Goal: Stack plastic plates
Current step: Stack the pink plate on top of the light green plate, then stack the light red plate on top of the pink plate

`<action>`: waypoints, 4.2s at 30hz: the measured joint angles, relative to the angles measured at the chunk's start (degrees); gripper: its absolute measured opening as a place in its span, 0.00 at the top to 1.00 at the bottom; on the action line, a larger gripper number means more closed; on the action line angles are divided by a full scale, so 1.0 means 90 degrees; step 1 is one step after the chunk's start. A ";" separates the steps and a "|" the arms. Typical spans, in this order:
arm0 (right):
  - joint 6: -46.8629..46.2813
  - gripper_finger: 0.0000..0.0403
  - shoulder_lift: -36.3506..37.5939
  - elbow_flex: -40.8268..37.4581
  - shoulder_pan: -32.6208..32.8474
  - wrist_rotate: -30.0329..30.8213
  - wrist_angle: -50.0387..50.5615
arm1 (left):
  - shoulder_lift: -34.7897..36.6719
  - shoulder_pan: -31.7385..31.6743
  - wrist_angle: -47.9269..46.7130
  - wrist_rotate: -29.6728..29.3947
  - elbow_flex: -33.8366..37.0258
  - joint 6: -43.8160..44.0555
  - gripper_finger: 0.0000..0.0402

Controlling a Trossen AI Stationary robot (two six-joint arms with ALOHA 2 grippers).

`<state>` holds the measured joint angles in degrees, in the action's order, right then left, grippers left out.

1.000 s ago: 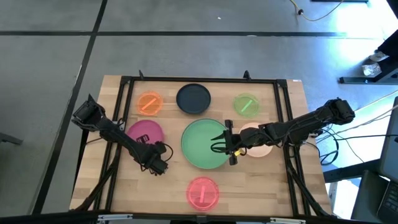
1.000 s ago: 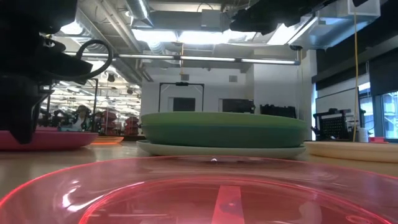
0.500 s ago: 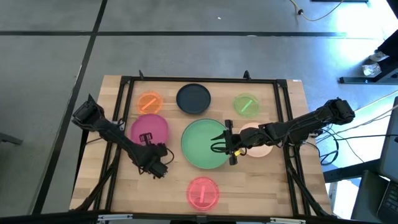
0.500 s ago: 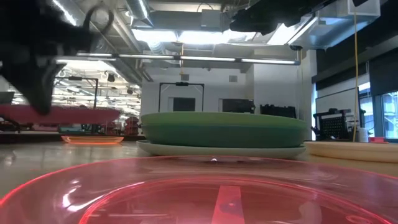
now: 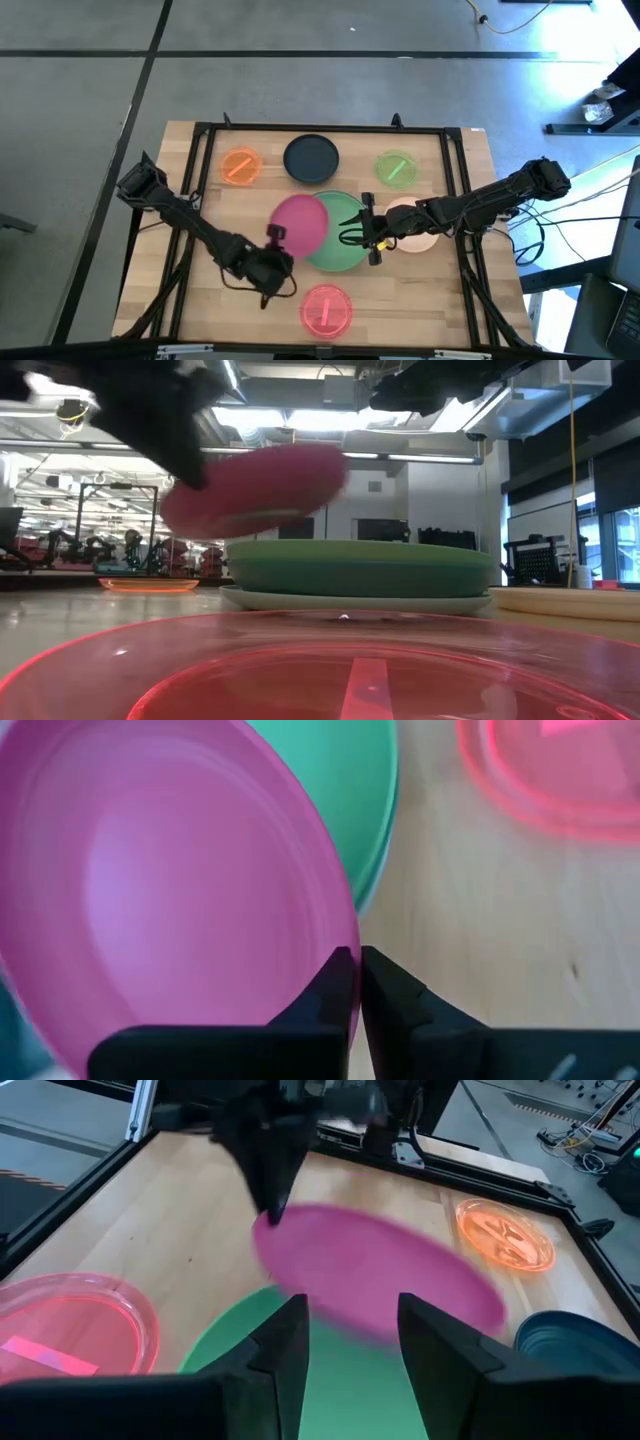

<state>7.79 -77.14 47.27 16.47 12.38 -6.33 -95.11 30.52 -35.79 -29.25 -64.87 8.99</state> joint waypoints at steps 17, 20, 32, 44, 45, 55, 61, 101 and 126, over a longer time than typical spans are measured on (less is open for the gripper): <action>0.0000 0.64 0.0000 0.0000 0.0000 0.0000 0.0031 | -0.0681 -0.1179 0.2139 0.1379 0.0215 -0.1753 0.98; 0.0000 0.64 0.0000 0.0000 0.0000 0.0001 0.0044 | -0.0777 -0.1218 0.2194 0.1376 0.0215 -0.1665 0.97; 0.0000 0.64 0.0000 0.0000 0.0000 0.0000 0.0049 | -0.0842 -0.1274 0.2180 0.1821 0.0215 -0.0959 0.78; -0.2189 0.64 0.0779 0.0012 0.0207 -0.0055 0.2863 | 0.0412 -0.0777 0.3895 0.1516 0.1407 -0.0837 0.77; -0.2499 0.64 0.0803 0.0012 0.0295 -0.0058 0.3159 | 0.0563 -0.0745 0.4260 0.1441 0.1647 -0.0780 0.77; -0.5129 0.64 0.0569 -0.0517 0.1231 -0.0163 0.4861 | 0.1046 -0.0432 0.7643 0.0813 0.3496 -0.0186 0.77; -0.5657 0.64 0.0368 -0.1043 0.1209 -0.0094 0.4814 | 0.1015 -0.0475 0.7812 0.0792 0.3567 -0.0172 0.77; -0.4486 0.99 0.0245 -0.1644 0.1209 0.0342 0.4046 | 0.1015 -0.0471 0.7958 0.0691 0.3559 0.0153 0.77; -0.5194 0.97 0.0250 -0.1489 0.1209 -0.0192 0.4605 | 0.1015 -0.0471 0.7939 0.0652 0.3559 0.0156 0.77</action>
<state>-38.95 -74.89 33.87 27.35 10.65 35.11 -85.97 26.28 35.66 -23.38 -32.84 10.39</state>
